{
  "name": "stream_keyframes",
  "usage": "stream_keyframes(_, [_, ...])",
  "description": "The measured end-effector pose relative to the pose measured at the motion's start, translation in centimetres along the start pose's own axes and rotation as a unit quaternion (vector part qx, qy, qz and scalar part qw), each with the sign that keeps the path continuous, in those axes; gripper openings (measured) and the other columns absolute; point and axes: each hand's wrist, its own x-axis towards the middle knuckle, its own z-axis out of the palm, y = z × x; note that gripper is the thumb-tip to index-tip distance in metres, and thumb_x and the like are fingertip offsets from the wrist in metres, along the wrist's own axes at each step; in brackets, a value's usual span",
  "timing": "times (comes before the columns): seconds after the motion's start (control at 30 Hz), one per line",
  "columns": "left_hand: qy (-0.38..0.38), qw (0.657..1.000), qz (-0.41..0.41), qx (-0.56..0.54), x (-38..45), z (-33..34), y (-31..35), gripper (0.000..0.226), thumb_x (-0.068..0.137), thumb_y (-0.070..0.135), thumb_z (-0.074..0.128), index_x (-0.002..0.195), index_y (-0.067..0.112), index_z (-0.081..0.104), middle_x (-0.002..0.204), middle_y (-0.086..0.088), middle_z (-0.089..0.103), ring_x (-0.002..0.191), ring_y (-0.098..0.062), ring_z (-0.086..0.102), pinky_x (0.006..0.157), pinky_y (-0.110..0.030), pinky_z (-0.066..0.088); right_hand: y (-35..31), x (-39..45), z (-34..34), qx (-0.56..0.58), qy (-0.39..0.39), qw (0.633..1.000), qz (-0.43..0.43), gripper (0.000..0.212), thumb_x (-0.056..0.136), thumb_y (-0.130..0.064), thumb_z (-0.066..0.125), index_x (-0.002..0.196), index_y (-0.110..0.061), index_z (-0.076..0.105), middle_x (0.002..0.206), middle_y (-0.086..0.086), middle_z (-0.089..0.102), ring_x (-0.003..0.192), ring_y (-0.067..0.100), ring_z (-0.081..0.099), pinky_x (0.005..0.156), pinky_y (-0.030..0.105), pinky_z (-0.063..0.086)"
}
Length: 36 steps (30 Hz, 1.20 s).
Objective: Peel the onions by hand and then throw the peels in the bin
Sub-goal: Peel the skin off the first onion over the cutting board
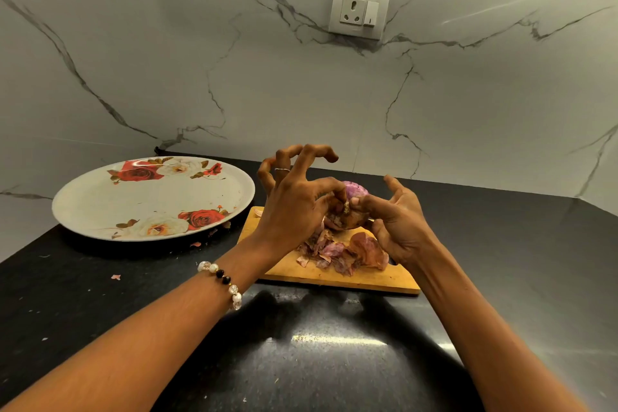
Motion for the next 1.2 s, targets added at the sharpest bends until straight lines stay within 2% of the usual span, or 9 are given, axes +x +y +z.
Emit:
stream_keyframes(0.2, [-0.024, 0.999, 0.013, 0.023, -0.2, 0.3, -0.1, 0.022, 0.072, 0.012, 0.063, 0.083, 0.030, 0.070, 0.136, 0.000, 0.044, 0.133, -0.028, 0.027, 0.099, -0.054, 0.022, -0.3, -0.1, 0.0, 0.032, 0.000, 0.999, 0.000, 0.102, 0.078, 0.015, 0.065, 0.155, -0.012, 0.004, 0.147, 0.032, 0.033, 0.117, 0.042, 0.057, 0.105, 0.061, 0.039])
stream_keyframes(0.37, [-0.033, 0.999, -0.018, 0.014, -0.6, 1.2, -0.1, 0.021, 0.075, 0.010, 0.070, 0.089, 0.026, 0.068, 0.128, -0.002, 0.048, 0.126, -0.028, 0.035, 0.097, -0.053, 0.028, -0.5, 0.0, -0.2, 0.042, 0.003, 0.999, -0.006, 0.101, 0.079, 0.019, 0.061, 0.156, -0.014, 0.004, 0.122, 0.031, 0.055, 0.101, 0.039, 0.066, 0.090, 0.051, 0.054])
stream_keyframes(0.47, [-0.004, 0.996, -0.078, -0.045, -0.3, 0.6, -0.2, 0.018, 0.077, 0.014, 0.075, 0.089, 0.026, 0.070, 0.117, -0.003, 0.056, 0.114, -0.020, 0.042, 0.086, -0.041, 0.028, -0.4, 0.3, -0.2, 0.054, 0.010, 0.998, 0.000, 0.098, 0.080, 0.017, 0.062, 0.156, -0.018, 0.011, 0.134, 0.033, 0.046, 0.101, 0.038, 0.066, 0.082, 0.048, 0.058])
stream_keyframes(0.53, [0.015, 0.994, -0.089, -0.061, 0.0, 0.3, -0.2, 0.020, 0.078, 0.014, 0.075, 0.093, 0.027, 0.071, 0.113, 0.000, 0.058, 0.109, -0.009, 0.037, 0.083, -0.033, 0.023, -0.3, 0.6, -0.4, 0.058, 0.021, 0.998, 0.002, 0.093, 0.081, 0.016, 0.062, 0.155, -0.019, 0.016, 0.140, 0.034, 0.040, 0.106, 0.041, 0.062, 0.086, 0.051, 0.055])
stream_keyframes(0.63, [0.028, 0.996, -0.067, -0.056, 0.2, 0.2, -0.5, 0.023, 0.075, 0.013, 0.078, 0.094, 0.026, 0.074, 0.105, 0.001, 0.062, 0.102, -0.001, 0.036, 0.084, -0.018, 0.021, -0.1, 0.9, -0.8, 0.064, 0.023, 0.998, -0.001, 0.092, 0.081, 0.015, 0.062, 0.154, -0.021, 0.019, 0.140, 0.034, 0.039, 0.112, 0.044, 0.059, 0.091, 0.055, 0.052])
stream_keyframes(0.8, [0.003, 1.000, 0.002, 0.005, -0.1, 0.1, -0.4, 0.019, 0.081, 0.037, 0.065, 0.093, 0.028, 0.076, 0.095, 0.005, 0.069, 0.095, -0.018, 0.060, 0.082, -0.037, 0.022, -0.3, 0.7, -0.6, 0.046, 0.013, 0.999, -0.015, 0.094, 0.081, 0.015, 0.062, 0.154, -0.021, 0.017, 0.128, 0.033, 0.050, 0.098, 0.039, 0.066, 0.088, 0.054, 0.054])
stream_keyframes(0.93, [0.006, 0.997, 0.059, 0.057, -0.2, -0.2, -0.2, 0.029, 0.086, 0.040, 0.052, 0.092, 0.025, 0.076, 0.092, 0.004, 0.070, 0.093, -0.020, 0.064, 0.090, -0.041, 0.025, 0.0, 0.4, -0.2, 0.012, 0.004, 0.999, -0.035, 0.096, 0.080, 0.015, 0.064, 0.155, -0.022, 0.016, 0.081, 0.018, 0.072, 0.092, 0.035, 0.069, 0.091, 0.056, 0.053])
stream_keyframes(1.07, [-0.006, 0.988, 0.121, 0.096, -0.1, -0.5, -0.6, 0.029, 0.086, 0.037, 0.051, 0.088, 0.022, 0.075, 0.092, 0.002, 0.071, 0.088, -0.020, 0.066, 0.093, -0.048, 0.033, 0.1, 0.4, -0.2, -0.008, -0.014, 0.999, -0.045, 0.102, 0.079, 0.013, 0.067, 0.155, -0.025, 0.012, 0.091, 0.019, 0.071, 0.086, 0.032, 0.072, 0.081, 0.049, 0.059])
stream_keyframes(1.2, [-0.013, 0.973, 0.186, 0.135, -0.1, -0.4, -0.9, 0.022, 0.086, 0.034, 0.058, 0.087, 0.019, 0.075, 0.093, 0.001, 0.072, 0.088, -0.021, 0.068, 0.094, -0.046, 0.032, 0.0, 0.2, -0.1, -0.032, -0.023, 0.998, -0.051, 0.105, 0.077, 0.009, 0.069, 0.155, -0.025, 0.008, 0.081, 0.012, 0.075, 0.076, 0.030, 0.072, 0.068, 0.039, 0.061])
